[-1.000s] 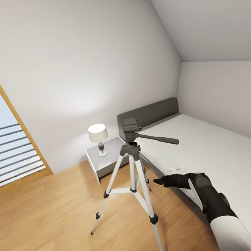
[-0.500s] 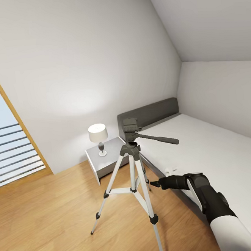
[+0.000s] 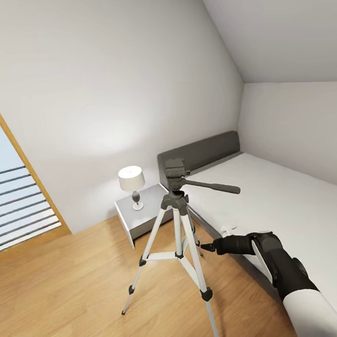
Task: Attach the digital camera to the camera tripod in the bedroom.
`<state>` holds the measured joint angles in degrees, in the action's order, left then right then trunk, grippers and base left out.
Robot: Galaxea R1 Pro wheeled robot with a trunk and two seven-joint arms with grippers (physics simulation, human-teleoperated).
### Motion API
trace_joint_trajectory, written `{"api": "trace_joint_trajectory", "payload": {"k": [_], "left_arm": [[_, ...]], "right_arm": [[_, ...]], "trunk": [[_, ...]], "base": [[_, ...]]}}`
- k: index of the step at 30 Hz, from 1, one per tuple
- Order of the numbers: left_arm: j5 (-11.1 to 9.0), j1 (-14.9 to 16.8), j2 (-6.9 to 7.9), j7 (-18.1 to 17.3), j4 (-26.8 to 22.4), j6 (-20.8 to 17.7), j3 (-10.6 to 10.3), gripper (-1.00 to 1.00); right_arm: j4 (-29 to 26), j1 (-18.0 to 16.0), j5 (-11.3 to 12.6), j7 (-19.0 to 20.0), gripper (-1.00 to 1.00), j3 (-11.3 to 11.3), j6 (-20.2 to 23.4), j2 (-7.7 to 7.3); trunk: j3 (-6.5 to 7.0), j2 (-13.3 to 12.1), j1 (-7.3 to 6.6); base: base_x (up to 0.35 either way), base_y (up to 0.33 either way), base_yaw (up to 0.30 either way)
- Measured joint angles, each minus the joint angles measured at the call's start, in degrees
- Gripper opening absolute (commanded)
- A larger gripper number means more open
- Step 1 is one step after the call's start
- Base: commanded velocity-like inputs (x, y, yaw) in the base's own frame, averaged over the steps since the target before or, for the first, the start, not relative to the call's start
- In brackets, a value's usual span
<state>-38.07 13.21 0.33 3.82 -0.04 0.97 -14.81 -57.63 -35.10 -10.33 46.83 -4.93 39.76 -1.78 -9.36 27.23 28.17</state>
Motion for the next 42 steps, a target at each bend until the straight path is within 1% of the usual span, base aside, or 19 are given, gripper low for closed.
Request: {"api": "trace_joint_trajectory", "payload": {"k": [3,5,6,7,9,12,15,21,29,37,40,41,42], "left_arm": [[0.00,0.02,0.00,0.00,0.01,0.00,0.00,-1.00],[0.00,0.01,0.01,0.00,0.01,0.00,0.00,-1.00],[0.00,0.01,0.00,0.00,0.01,0.00,0.00,-1.00],[0.00,0.00,-0.01,0.00,0.03,0.00,0.01,-1.00],[0.00,-0.02,0.00,0.00,0.02,0.00,0.01,-1.00],[0.00,-0.01,0.01,0.00,0.01,0.00,0.00,-1.00],[0.00,-0.01,0.02,0.00,0.03,0.00,0.00,-1.00],[0.00,-0.01,0.03,0.00,0.03,0.00,0.00,-1.00],[0.00,-0.01,0.03,0.00,0.04,0.00,0.00,-1.00],[0.00,-0.01,0.03,0.00,0.04,0.00,0.01,-1.00],[0.00,0.00,-0.03,0.00,0.03,0.00,0.00,-1.00],[0.00,0.01,-0.05,0.01,0.03,0.00,0.00,-1.00],[0.00,0.02,-0.05,0.00,0.02,0.00,0.00,-1.00]], "right_arm": [[0.13,0.00,-0.37,0.25,1.00,0.37,-0.03,0.05],[0.21,0.00,-0.79,0.31,1.00,1.17,-0.04,0.14],[0.24,0.00,-1.02,0.33,1.00,1.74,-0.05,0.22],[0.34,0.00,-1.46,0.37,1.00,3.16,-0.09,0.39],[0.61,0.00,-1.94,0.50,1.00,4.60,-0.21,0.56],[1.22,0.00,-2.18,0.53,1.00,6.42,-0.36,0.71],[2.09,0.00,-2.37,0.59,1.00,7.77,-0.51,0.83],[2.73,-0.01,-2.49,0.65,1.00,8.55,-1.13,0.91],[3.67,-0.01,-2.49,0.56,1.00,8.73,-2.87,0.98],[4.03,-0.01,-2.19,0.13,1.00,8.75,-3.43,1.07],[5.07,-0.01,-2.02,-0.18,1.00,8.80,-5.47,1.80],[6.04,-0.01,-2.01,-0.24,1.00,8.83,-6.97,2.22],[9.46,0.00,-2.17,-0.64,1.00,8.62,-12.57,3.50]], "trunk": [[0.00,0.00,0.00],[0.00,0.00,0.00],[0.00,0.00,0.00],[0.00,0.00,0.00],[0.00,0.00,0.00],[0.00,0.00,0.00],[0.00,0.00,0.00],[0.00,0.00,0.00],[0.00,0.00,0.00],[0.00,0.00,0.00],[0.00,0.00,0.00],[0.00,0.00,0.00],[-0.01,-0.01,0.00]], "base": [[0.000,0.000,0.000],[0.000,0.000,0.000],[0.000,0.000,0.000],[0.000,0.000,0.000],[0.000,0.000,0.000],[0.000,0.000,0.000],[0.000,0.000,0.000],[0.000,0.000,0.000],[0.000,0.000,0.000],[0.000,0.000,0.000],[0.000,0.000,0.000],[0.000,0.000,0.000],[0.000,0.000,0.000]]}}
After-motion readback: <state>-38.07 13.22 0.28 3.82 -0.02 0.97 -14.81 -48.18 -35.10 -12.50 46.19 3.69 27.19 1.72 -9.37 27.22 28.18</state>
